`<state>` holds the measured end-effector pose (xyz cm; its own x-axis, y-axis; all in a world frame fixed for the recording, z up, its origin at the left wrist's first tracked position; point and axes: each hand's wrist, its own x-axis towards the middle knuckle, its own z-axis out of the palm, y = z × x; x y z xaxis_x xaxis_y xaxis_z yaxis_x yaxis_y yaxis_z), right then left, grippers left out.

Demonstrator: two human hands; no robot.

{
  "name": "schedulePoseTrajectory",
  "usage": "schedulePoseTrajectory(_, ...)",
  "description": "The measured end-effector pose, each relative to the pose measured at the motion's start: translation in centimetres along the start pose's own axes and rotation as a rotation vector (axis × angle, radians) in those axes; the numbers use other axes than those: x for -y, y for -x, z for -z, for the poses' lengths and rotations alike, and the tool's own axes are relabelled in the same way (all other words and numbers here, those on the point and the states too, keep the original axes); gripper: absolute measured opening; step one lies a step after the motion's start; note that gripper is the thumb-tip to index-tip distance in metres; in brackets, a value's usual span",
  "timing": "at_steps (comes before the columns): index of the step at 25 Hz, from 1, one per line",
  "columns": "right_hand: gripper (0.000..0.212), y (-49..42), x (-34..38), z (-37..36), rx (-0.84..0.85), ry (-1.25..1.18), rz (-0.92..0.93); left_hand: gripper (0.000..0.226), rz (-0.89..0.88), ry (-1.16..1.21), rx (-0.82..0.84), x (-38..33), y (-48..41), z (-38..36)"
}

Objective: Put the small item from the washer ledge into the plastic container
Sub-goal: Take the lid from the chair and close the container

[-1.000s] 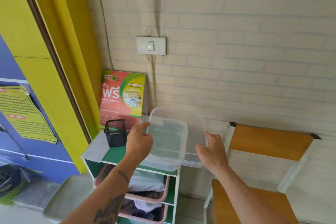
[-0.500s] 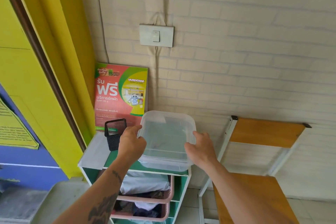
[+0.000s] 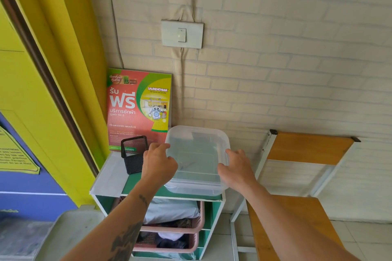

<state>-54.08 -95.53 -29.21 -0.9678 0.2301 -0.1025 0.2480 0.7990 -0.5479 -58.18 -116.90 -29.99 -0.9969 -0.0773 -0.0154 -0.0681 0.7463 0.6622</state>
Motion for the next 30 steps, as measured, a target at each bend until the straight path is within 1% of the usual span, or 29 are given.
schedulePoseTrajectory(3,0.048,-0.4,-0.2,0.0,-0.016,0.088,0.058,0.053,-0.142,-0.199,-0.026,-0.6,-0.5,-0.4)
schedulePoseTrajectory(6,0.058,-1.1,-0.4,0.0,-0.022,0.172,0.146,0.054,-0.281,-0.336,-0.029,-1.2,-1.1,-0.5)
schedulePoseTrajectory(8,0.064,-1.5,-0.6,-0.1,0.007,0.22,0.189,0.057,-0.336,-0.39,-0.005,-1.3,-1.4,-0.7)
schedulePoseTrajectory(11,0.066,-2.4,-1.0,-0.4,0.046,0.252,0.212,0.063,-0.392,-0.462,0.075,-1.1,-2.0,-1.1)
schedulePoseTrajectory(14,0.071,-3.2,-1.4,-0.9,0.086,0.285,0.208,0.067,-0.393,-0.512,0.169,-0.7,-2.5,-1.6)
schedulePoseTrajectory(16,0.074,-3.7,-1.5,-1.3,0.124,0.307,0.196,0.069,-0.385,-0.518,0.202,-0.5,-2.7,-1.9)
schedulePoseTrajectory(27,0.079,-4.1,-1.5,-2.0,0.108,0.44,0.198,0.072,-0.396,-0.502,0.198,0.3,-3.3,-2.8)
schedulePoseTrajectory(30,0.079,-3.9,-1.6,-2.1,0.099,0.424,0.198,0.072,-0.401,-0.527,0.196,0.4,-3.2,-2.9)
